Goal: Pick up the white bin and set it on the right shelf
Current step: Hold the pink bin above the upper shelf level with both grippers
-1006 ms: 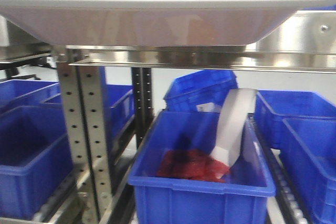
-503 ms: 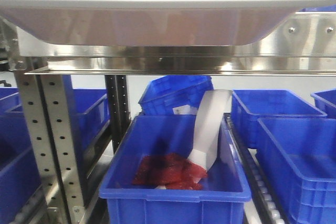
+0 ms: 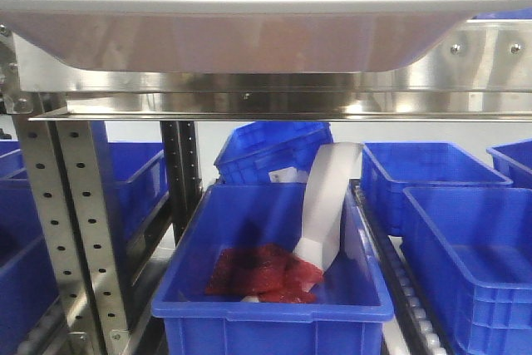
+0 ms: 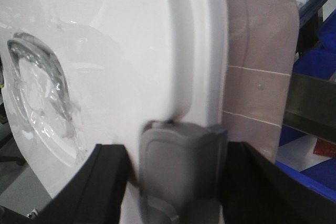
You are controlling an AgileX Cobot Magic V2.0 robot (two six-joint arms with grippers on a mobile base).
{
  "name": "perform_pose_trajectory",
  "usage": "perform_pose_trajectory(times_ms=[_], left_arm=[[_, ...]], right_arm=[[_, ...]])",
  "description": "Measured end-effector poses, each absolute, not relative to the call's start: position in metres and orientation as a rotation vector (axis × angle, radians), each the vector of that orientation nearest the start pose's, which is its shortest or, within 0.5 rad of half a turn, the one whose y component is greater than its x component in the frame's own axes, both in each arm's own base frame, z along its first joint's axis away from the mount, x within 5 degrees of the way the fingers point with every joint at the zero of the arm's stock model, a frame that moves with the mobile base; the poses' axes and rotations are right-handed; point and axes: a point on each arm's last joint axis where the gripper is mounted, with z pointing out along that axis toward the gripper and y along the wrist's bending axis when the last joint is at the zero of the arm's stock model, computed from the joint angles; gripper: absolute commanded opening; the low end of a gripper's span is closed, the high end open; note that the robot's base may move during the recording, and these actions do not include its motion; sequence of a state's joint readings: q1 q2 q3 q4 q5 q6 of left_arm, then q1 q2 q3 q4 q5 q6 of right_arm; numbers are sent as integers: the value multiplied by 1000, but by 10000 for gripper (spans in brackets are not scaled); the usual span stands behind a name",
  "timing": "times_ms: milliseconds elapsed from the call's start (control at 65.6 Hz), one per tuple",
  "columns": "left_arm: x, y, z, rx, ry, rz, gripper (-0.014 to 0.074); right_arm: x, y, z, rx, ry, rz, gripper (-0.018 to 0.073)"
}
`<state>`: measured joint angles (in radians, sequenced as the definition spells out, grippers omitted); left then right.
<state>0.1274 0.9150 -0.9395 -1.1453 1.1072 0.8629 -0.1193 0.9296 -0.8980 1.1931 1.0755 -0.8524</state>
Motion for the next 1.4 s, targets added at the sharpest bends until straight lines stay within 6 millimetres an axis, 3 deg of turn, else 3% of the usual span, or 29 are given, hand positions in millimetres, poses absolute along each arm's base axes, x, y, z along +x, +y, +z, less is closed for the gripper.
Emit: perform_pose_trajectory(times_ms=[1402], left_arm=[[158, -55, 391, 492, 1932, -874, 187]], right_arm=[[164, 56, 384, -397, 1916, 961, 422]])
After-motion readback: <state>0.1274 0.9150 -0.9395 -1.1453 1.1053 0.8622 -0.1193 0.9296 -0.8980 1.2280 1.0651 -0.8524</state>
